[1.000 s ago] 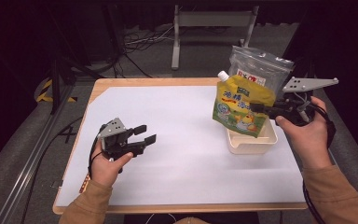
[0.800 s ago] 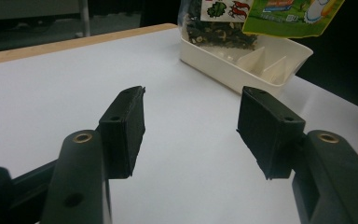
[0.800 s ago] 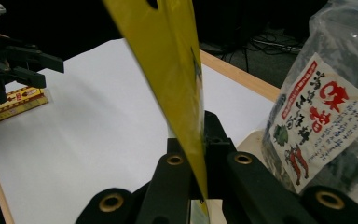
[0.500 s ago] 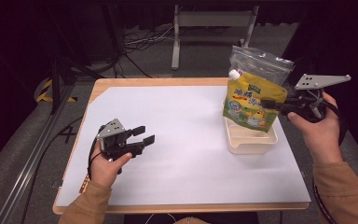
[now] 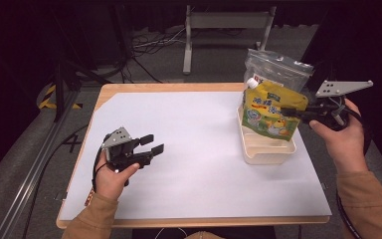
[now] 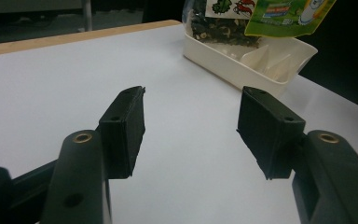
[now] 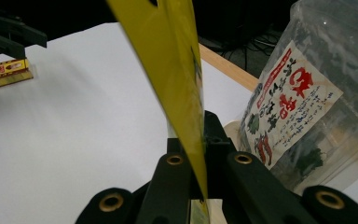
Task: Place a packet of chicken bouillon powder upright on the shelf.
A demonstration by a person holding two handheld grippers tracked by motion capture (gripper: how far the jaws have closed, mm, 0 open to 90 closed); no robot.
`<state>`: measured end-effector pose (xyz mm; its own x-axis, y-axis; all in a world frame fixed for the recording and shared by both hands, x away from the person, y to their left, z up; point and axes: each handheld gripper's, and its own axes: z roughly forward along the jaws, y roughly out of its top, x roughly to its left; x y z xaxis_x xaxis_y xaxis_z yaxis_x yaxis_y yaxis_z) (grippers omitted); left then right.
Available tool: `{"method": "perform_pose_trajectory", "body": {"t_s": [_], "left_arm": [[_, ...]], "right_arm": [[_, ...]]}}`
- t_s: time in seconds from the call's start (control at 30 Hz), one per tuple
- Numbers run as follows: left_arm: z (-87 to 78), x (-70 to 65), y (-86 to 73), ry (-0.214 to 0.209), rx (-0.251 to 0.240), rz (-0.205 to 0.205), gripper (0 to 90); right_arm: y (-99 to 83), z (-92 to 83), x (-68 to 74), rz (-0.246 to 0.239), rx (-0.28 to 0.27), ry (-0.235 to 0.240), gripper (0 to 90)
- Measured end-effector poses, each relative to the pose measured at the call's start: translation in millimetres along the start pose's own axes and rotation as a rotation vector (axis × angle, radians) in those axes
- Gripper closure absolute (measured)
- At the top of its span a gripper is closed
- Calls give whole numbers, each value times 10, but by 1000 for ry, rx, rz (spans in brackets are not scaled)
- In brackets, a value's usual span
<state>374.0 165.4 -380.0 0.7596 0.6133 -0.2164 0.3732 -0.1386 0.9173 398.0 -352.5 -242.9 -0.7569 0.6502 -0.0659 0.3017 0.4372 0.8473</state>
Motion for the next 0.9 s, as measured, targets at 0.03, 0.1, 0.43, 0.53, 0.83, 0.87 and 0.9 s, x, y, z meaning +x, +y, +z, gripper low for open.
{"method": "perform_pose_trajectory", "body": {"t_s": [0.03,0.1,0.43,0.53,0.83,0.87,0.9], "left_arm": [[-1,1,-1,0,2,0,420],[1,-1,-4,-1,7,-3,419],[-20,14,-24,7,8,-19,417],[-23,19,-29,11,11,-19,416],[-18,13,-31,7,15,-23,417],[-19,11,-31,8,16,-27,417],[-20,11,-31,8,16,-27,417]], "right_arm": [[-5,2,-2,-4,1,1,900],[-18,7,-6,-3,1,9,900],[-115,36,-60,-5,26,38,900],[-148,43,-78,0,33,39,900],[-216,66,-140,4,47,37,900],[-229,70,-149,1,52,40,900],[-229,70,-149,1,52,40,900]]}}
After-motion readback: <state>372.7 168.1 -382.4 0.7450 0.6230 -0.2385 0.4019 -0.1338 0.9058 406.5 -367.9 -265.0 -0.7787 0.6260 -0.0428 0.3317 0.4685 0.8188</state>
